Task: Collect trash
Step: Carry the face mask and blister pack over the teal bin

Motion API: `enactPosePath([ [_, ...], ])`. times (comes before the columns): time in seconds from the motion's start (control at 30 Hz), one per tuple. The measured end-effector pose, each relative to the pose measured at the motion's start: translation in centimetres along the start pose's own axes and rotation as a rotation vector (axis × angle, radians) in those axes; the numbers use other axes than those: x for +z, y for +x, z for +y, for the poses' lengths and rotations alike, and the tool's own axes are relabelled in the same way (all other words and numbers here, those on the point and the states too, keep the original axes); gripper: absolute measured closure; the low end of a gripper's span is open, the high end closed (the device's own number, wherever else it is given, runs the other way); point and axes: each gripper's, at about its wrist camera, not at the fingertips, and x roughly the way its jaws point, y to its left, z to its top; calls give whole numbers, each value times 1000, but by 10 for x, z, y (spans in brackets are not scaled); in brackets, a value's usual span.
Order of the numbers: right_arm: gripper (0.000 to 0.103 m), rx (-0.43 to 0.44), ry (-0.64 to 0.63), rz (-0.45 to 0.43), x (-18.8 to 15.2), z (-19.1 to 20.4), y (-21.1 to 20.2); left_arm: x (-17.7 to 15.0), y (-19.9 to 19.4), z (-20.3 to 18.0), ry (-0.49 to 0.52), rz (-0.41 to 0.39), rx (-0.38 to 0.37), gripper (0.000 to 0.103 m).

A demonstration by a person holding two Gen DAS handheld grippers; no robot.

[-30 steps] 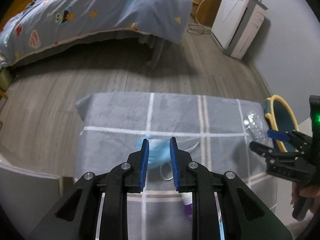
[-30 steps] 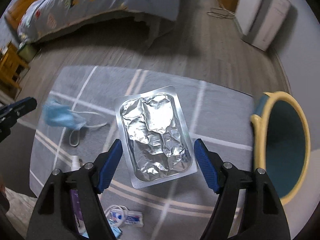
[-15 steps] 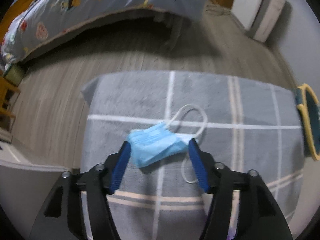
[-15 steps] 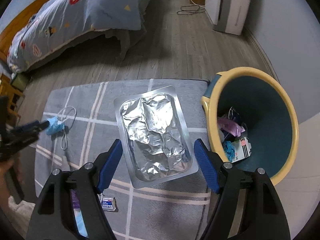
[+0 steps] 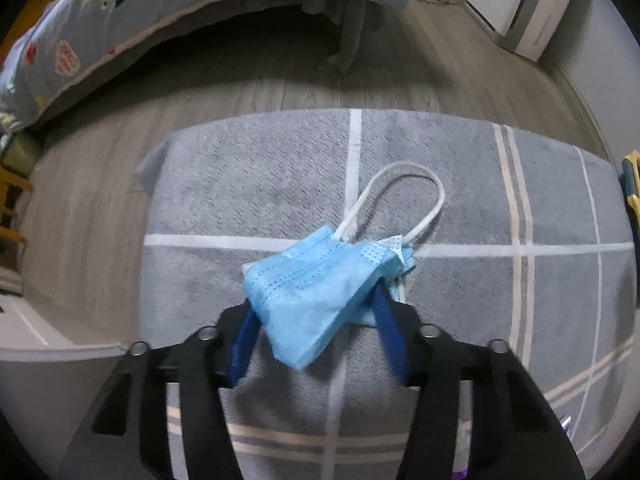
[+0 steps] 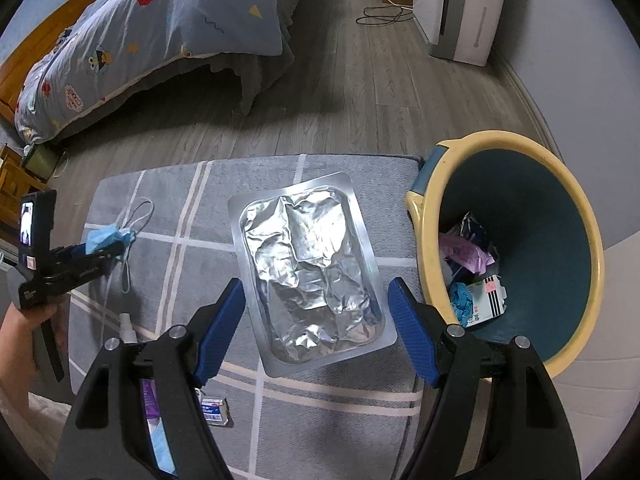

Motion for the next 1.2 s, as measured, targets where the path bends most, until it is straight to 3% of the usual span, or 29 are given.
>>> enactPosePath([
  [0.1, 31, 3, 7, -10, 1, 1, -5, 3, -9, -6, -1, -18, -43, 72],
  [0.53, 31, -5, 63, -70, -6, -29, -38, 7, -106, -94, 172, -225, -131, 72],
  [0.8, 31, -57, 110, -104, -10, -68, -56, 13, -128, -149, 236, -242, -190, 72],
  [1.03, 31, -79, 194, -140, -15, -111, -69, 12, -137, -204, 377, -266, -156, 72],
  [1.2, 30, -122, 236, -126, -19, -143, -66, 12, -146, -243, 428, -269, -202, 72],
])
